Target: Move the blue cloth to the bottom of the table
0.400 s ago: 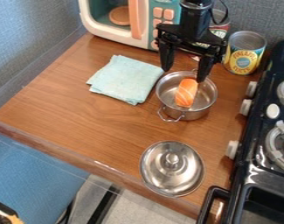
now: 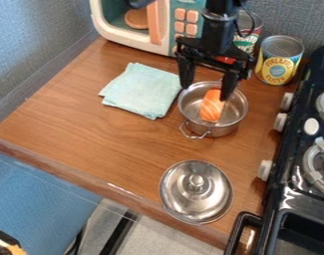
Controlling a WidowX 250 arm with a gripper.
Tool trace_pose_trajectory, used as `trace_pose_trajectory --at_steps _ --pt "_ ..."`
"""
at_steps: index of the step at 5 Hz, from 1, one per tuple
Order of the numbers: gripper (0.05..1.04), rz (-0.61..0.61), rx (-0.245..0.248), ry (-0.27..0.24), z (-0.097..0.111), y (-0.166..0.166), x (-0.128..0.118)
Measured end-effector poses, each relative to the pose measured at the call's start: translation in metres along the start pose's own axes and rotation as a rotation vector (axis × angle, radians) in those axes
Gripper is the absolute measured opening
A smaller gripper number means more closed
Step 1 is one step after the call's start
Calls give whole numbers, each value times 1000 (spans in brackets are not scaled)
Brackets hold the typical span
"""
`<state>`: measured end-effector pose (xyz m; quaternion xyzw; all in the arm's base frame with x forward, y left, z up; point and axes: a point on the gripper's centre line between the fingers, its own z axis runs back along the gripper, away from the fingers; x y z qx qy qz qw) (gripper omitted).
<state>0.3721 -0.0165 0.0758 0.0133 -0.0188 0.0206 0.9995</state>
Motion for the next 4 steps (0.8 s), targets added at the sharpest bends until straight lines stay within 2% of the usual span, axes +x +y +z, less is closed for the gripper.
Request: trace_pose_trajectory --at_steps 1,2,3,4 --pt "1000 53 -4 -31 -1 32 7" --pt "1000 82 16 -62 -2 56 11" --pt "1000 95 12 -50 -24 76 19" --pt "1000 96 36 -46 -38 79 24"
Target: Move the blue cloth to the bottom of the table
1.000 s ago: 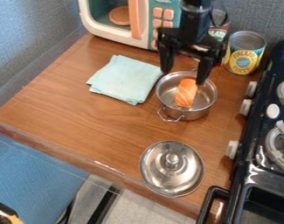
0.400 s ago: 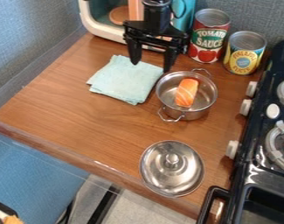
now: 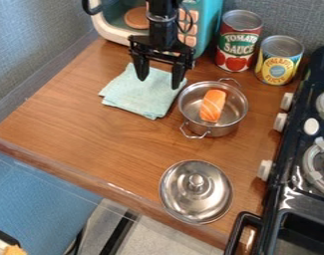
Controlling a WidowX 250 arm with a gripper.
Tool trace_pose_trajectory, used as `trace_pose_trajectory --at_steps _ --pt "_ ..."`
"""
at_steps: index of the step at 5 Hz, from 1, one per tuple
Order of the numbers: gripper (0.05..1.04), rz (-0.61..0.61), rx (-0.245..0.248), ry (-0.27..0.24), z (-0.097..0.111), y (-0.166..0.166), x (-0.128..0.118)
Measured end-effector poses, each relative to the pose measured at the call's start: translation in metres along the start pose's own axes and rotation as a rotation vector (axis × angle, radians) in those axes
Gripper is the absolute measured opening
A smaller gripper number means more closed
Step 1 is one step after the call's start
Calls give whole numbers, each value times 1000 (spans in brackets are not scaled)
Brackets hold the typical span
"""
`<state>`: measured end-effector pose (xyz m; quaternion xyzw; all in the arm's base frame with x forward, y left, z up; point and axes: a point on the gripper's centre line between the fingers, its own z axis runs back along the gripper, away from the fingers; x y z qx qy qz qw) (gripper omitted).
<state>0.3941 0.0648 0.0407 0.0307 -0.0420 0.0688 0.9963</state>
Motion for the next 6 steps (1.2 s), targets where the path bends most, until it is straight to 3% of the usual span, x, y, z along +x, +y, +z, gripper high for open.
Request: trace_pose_trajectory --at_steps 2,3,5,6 --pt "1000 5 -15 -18 -16 10 21" --pt "1000 -9 -36 -3 -24 12 20" --pt "1000 -14 -60 24 -35 15 9" --pt "1000 -9 -48 22 -35 20 -6"
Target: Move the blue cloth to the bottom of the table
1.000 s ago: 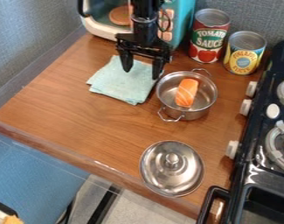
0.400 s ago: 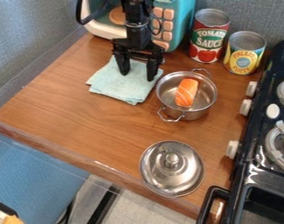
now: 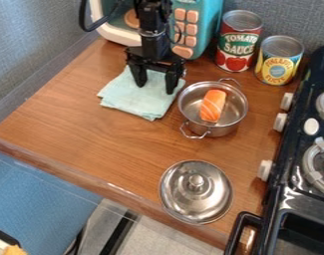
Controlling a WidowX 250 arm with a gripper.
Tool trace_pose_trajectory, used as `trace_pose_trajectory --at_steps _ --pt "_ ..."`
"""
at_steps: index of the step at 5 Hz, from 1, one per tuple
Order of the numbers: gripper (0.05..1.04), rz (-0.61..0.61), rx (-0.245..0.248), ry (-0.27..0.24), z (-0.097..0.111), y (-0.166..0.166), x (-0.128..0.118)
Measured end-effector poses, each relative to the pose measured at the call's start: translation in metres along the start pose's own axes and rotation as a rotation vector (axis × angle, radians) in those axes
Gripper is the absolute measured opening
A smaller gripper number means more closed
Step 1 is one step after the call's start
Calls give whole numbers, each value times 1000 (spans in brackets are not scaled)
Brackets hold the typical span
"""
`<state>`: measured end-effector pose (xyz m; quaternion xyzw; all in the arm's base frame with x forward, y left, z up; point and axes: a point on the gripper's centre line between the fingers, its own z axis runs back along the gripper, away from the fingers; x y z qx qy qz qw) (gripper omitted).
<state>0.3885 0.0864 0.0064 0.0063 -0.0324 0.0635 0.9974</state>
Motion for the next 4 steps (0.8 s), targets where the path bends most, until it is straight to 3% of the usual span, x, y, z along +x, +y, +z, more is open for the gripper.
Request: trace_pose_trajectory --at_steps 4 --pt "999 0 -5 71 5 17 -98"
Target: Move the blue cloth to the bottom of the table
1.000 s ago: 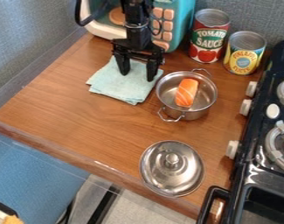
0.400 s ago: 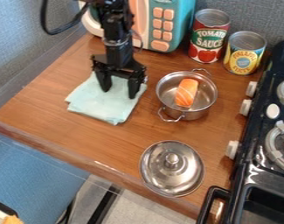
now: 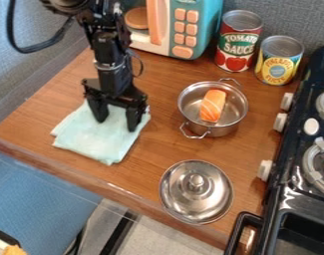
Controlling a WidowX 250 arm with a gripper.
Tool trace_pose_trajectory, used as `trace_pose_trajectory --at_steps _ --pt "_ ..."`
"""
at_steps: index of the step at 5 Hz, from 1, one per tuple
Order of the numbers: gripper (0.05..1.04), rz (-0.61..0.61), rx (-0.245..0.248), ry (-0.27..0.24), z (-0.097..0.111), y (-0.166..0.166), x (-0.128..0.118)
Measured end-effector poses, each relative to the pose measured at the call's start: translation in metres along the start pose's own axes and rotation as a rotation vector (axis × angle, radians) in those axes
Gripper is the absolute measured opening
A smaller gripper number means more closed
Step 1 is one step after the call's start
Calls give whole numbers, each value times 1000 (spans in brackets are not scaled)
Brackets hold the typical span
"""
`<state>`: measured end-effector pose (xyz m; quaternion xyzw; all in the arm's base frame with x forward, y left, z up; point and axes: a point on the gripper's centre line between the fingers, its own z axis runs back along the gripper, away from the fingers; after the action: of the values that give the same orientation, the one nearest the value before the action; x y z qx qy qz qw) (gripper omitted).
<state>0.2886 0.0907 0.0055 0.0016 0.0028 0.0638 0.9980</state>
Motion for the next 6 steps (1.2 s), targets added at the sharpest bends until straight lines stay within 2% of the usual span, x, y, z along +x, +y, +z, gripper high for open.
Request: trace_pose_trajectory --at_steps 2,3,4,5,6 --pt "999 21 -17 9 1 2 -16" --pt "998 34 -26 8 5 1 -14" --pt "998 40 -21 -7 18 1 -7" --pt "998 28 -15 -54 39 -3 -3" --pt "998 26 -6 -79 50 -2 -5"
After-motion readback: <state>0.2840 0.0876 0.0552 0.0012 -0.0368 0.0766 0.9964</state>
